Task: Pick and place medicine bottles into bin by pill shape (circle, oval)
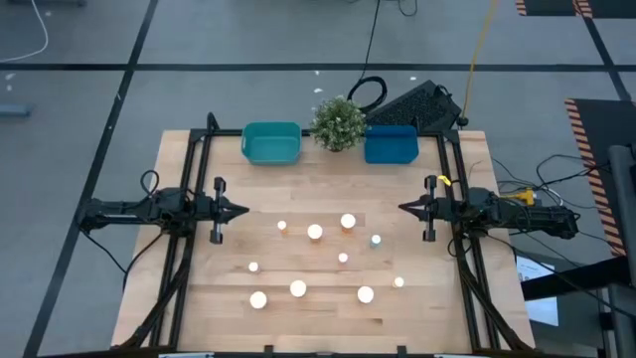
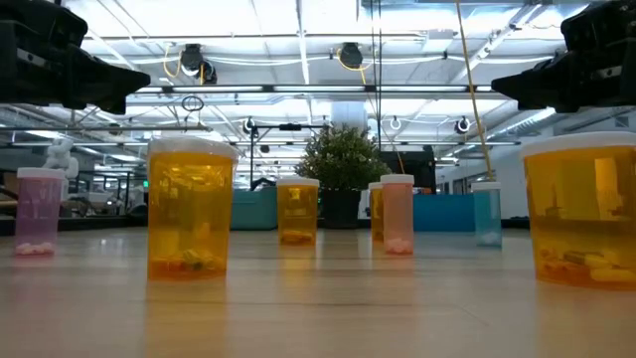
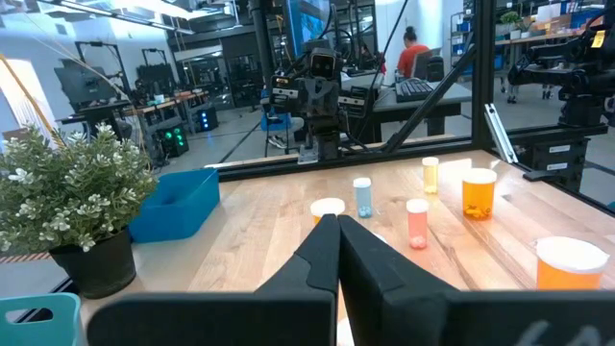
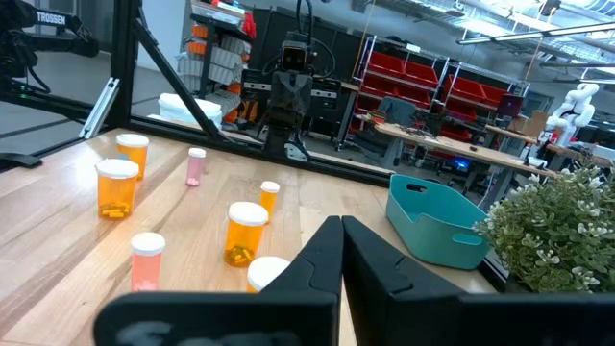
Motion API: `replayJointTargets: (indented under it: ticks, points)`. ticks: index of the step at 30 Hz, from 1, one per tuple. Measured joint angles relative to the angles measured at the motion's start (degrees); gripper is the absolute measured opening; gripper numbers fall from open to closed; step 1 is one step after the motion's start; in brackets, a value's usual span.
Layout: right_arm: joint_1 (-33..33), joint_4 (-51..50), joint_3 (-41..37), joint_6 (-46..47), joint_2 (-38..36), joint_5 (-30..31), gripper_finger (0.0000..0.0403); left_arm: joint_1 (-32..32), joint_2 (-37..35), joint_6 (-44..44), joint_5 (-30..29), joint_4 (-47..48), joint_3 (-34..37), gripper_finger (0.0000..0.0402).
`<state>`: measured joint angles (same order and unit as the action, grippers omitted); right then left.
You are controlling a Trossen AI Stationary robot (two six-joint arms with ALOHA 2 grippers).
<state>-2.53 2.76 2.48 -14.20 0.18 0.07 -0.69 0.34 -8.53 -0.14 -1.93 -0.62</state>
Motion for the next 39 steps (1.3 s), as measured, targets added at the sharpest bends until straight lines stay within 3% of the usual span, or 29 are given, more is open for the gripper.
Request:
replayJointTargets:
  ticks: [25, 33, 39]
  points:
    - [0.00, -0.01, 0.00, -1.41, -0.01, -0.13, 0.0000, 0.01, 0.02, 0.00, 0.00, 0.02, 0.02, 0.0003]
    - [-0.01, 0.85, 0.00, 10.01, -0.02, -0.22, 0.0000, 0.02, 0.02, 0.01, 0.00, 0.00, 0.01, 0.0003]
    - [0.03, 0.10, 1.96, 12.22, 0.75, -1.91, 0.0000, 0.02, 0.00, -0.01, 0.00, 0.02, 0.00, 0.0003]
